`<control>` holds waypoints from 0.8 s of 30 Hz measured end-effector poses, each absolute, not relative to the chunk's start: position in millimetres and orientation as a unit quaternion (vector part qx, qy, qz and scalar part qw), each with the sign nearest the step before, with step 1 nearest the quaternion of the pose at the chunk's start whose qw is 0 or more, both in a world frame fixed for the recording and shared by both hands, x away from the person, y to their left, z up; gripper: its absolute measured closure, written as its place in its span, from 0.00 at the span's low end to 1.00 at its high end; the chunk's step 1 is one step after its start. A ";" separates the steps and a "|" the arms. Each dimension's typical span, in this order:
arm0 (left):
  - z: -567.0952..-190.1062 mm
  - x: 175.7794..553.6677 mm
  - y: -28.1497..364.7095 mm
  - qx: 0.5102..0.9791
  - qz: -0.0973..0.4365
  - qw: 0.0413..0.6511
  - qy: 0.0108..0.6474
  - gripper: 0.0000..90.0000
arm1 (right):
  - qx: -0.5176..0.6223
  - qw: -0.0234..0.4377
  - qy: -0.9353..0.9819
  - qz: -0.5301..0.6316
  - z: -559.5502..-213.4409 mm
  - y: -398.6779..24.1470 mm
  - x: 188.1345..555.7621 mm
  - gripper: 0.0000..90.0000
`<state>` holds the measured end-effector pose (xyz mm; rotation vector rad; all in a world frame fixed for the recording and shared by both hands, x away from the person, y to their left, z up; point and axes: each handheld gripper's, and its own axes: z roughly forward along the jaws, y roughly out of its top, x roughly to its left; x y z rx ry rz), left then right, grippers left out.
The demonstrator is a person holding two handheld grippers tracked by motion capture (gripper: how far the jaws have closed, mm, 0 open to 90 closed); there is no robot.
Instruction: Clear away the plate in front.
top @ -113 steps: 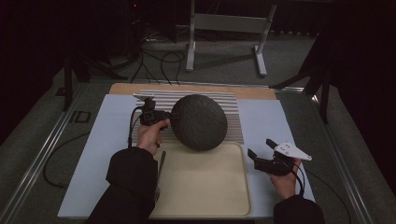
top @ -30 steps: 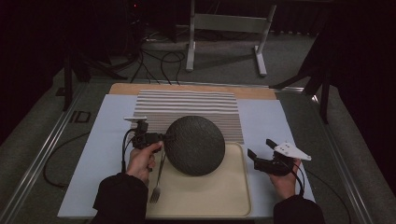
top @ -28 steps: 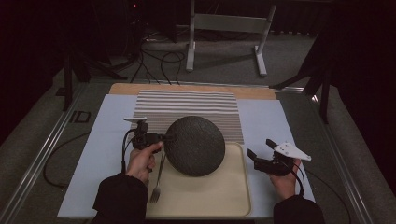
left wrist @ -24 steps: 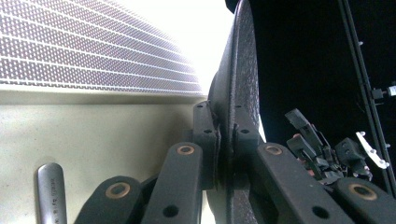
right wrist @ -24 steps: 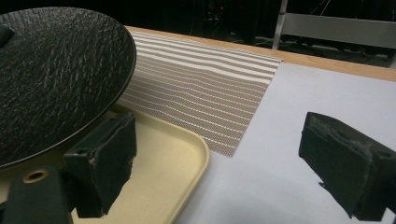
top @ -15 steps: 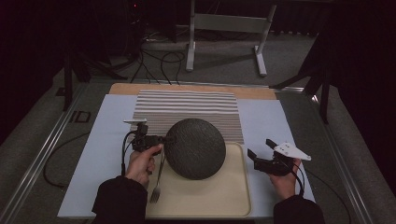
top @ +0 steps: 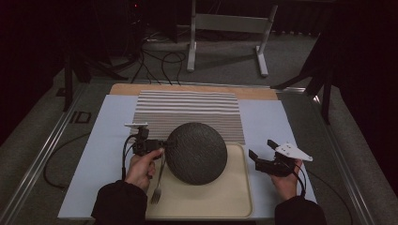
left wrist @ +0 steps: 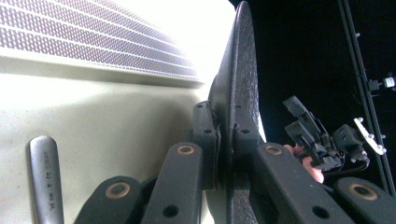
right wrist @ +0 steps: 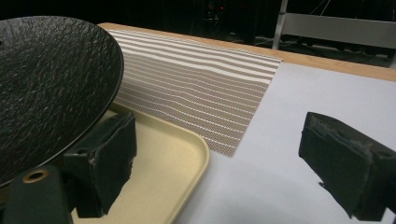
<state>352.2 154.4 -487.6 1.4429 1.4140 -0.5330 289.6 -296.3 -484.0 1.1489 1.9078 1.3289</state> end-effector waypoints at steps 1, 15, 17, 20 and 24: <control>-487.9 351.6 154.3 0.597 -0.221 0.502 0.585 0.95 | 0.426 0.270 0.708 0.493 -484.0 -296.3 289.6 0.13; -490.9 345.1 153.3 0.599 -0.228 0.498 0.584 0.95 | 0.427 0.270 0.708 0.493 -484.0 -296.2 289.7 0.13; -491.4 344.3 153.4 0.599 -0.227 0.497 0.585 0.95 | 0.427 0.271 0.708 0.493 -484.0 -296.3 289.7 0.13; -492.6 343.4 153.9 0.600 -0.227 0.496 0.586 0.95 | 0.427 0.270 0.708 0.493 -484.0 -296.3 289.7 0.13; -493.1 341.7 154.1 0.603 -0.225 0.493 0.585 0.95 | 0.427 0.271 0.708 0.493 -484.2 -296.5 289.9 0.13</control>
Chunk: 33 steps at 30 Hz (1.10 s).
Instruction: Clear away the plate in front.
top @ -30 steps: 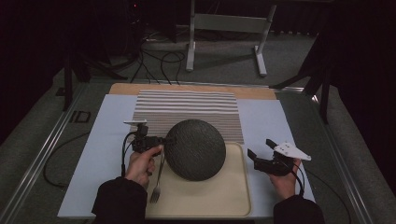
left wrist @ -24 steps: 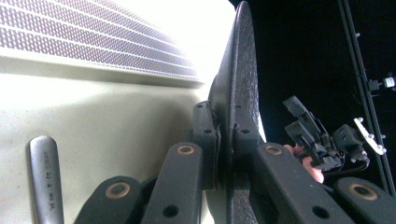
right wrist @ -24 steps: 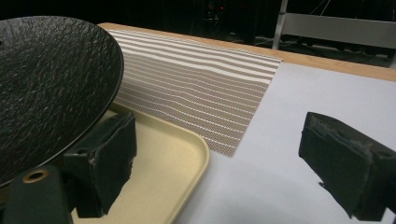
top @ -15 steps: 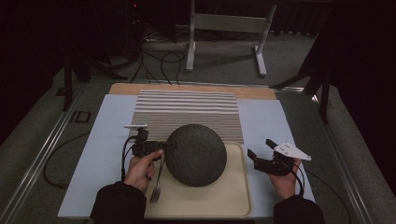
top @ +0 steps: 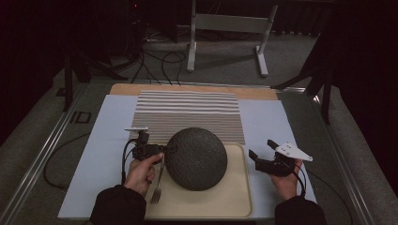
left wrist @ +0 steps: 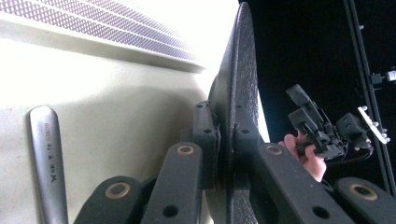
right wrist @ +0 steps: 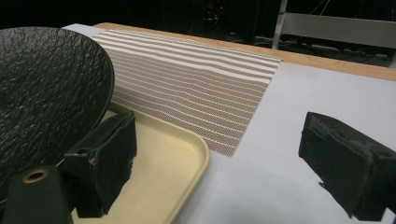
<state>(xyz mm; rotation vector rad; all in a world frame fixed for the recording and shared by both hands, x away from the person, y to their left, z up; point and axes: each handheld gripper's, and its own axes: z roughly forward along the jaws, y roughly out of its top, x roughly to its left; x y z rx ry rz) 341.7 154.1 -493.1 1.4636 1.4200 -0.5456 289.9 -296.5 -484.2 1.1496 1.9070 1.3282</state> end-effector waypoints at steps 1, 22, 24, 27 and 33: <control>-493.1 341.3 154.0 0.604 -0.224 0.492 0.585 0.95 | 0.428 0.270 0.708 0.493 -484.3 -296.4 289.9 0.13; -502.2 331.7 155.5 0.603 -0.232 0.487 0.588 0.95 | 0.427 0.271 0.708 0.492 -484.3 -296.3 290.0 0.13; -503.2 330.2 155.5 0.604 -0.233 0.486 0.587 0.95 | 0.428 0.271 0.708 0.493 -484.4 -296.4 290.1 0.13; -505.3 328.3 155.1 0.605 -0.235 0.484 0.587 0.95 | 0.426 0.271 0.709 0.492 -484.4 -296.4 290.2 0.13; -510.6 324.5 153.8 0.604 -0.241 0.481 0.588 0.95 | 0.427 0.271 0.708 0.492 -484.4 -296.5 290.2 0.13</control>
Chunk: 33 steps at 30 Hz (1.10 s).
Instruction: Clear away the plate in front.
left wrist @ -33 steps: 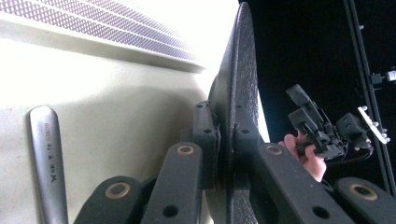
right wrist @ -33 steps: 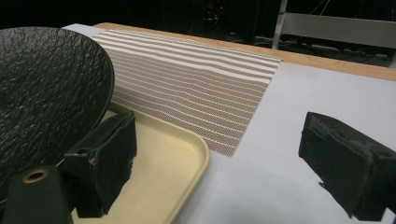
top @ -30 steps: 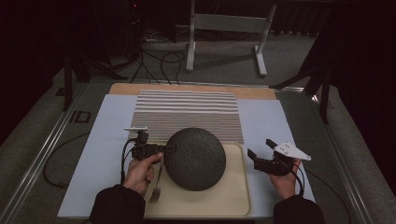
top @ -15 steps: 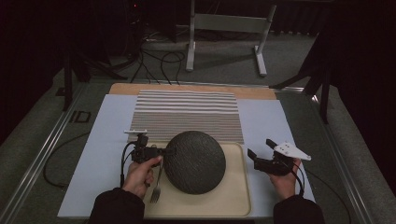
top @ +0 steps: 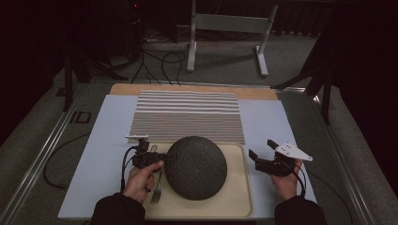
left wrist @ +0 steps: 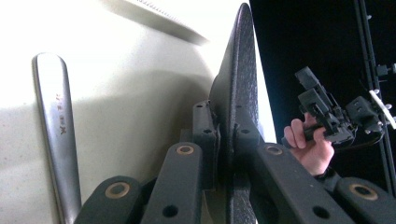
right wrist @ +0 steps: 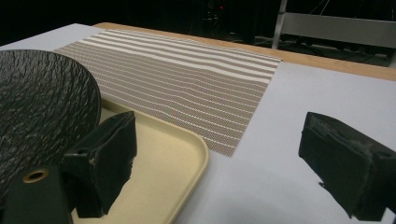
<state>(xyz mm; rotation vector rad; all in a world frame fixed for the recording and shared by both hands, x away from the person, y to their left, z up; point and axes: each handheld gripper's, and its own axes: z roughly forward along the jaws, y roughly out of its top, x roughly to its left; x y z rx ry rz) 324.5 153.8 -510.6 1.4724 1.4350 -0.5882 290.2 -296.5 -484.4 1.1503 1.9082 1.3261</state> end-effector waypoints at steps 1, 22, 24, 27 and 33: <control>-511.2 323.9 153.5 0.604 -0.241 0.480 0.589 0.95 | 0.427 0.270 0.709 0.492 -484.5 -296.4 290.2 0.13; -523.7 316.1 153.4 0.604 -0.252 0.468 0.594 0.95 | 0.426 0.271 0.709 0.492 -484.5 -296.0 290.2 0.13; -525.7 316.0 153.8 0.602 -0.256 0.467 0.595 0.95 | 0.427 0.271 0.709 0.492 -484.5 -296.2 290.2 0.13; -528.2 315.6 153.6 0.601 -0.261 0.465 0.596 0.95 | 0.427 0.271 0.709 0.492 -484.5 -296.0 290.2 0.13; -527.3 314.2 153.6 0.608 -0.260 0.459 0.593 0.95 | 0.427 0.271 0.708 0.493 -484.4 -295.9 290.1 0.13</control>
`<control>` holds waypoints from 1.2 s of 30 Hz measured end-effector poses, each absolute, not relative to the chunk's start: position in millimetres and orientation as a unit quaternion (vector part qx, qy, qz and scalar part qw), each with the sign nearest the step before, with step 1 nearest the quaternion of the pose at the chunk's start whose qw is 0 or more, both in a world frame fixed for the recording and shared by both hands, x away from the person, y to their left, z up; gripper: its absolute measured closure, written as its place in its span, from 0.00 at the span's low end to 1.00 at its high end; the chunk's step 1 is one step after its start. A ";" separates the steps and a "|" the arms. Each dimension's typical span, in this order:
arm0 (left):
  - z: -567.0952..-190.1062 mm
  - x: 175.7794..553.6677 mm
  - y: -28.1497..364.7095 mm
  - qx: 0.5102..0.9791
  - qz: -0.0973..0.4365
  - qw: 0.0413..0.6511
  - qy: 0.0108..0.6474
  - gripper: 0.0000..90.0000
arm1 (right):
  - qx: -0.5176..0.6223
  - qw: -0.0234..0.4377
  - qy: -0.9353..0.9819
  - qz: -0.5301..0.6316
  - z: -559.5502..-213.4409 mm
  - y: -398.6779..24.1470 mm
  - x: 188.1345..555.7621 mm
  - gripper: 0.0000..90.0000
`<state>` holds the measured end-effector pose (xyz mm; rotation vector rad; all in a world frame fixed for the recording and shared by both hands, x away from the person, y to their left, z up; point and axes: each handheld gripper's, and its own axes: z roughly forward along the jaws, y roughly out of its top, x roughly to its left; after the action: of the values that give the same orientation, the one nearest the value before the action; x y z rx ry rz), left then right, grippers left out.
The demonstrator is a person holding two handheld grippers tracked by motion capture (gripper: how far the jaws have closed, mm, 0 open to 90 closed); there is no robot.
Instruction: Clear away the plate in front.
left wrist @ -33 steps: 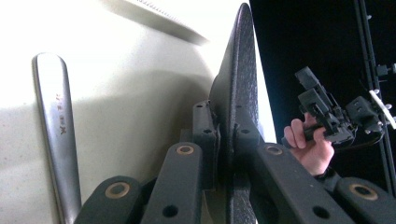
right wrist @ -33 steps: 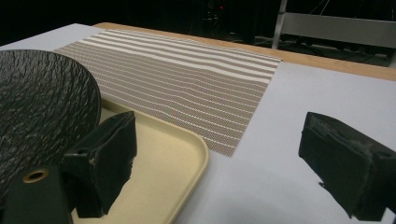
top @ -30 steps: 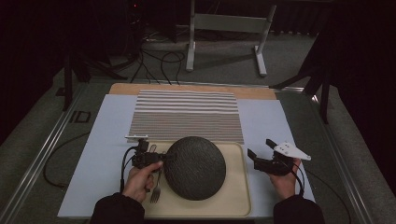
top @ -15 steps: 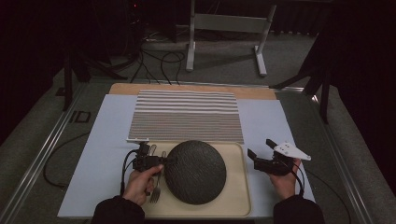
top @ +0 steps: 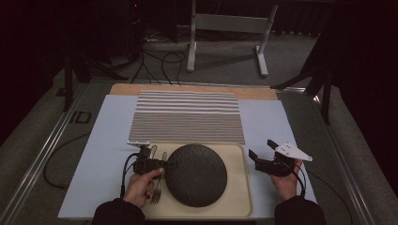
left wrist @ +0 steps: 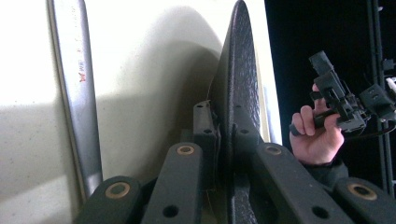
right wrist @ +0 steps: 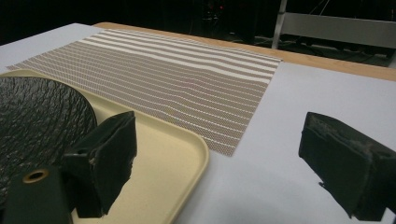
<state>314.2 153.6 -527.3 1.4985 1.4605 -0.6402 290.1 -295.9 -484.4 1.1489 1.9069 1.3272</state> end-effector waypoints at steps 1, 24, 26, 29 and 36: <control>-526.7 313.7 153.5 0.611 -0.257 0.459 0.592 0.95 | 0.427 0.271 0.708 0.493 -484.4 -295.9 290.1 0.13; -520.2 312.3 144.9 0.685 -0.187 0.396 0.582 0.82 | 0.427 0.272 0.709 0.491 -484.4 -295.1 290.0 0.13; -519.9 312.2 143.6 0.691 -0.179 0.391 0.580 0.80 | 0.428 0.272 0.709 0.490 -484.5 -295.0 290.1 0.13; -519.1 312.0 141.5 0.699 -0.171 0.386 0.577 0.78 | 0.428 0.272 0.709 0.490 -484.5 -295.0 290.1 0.13; -519.6 311.9 138.5 0.708 -0.165 0.377 0.574 0.75 | 0.429 0.273 0.709 0.488 -484.7 -295.1 290.2 0.13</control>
<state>311.9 138.5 -519.6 1.8099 1.4684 -0.4214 290.2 -295.1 -484.7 1.1552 1.9086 1.3138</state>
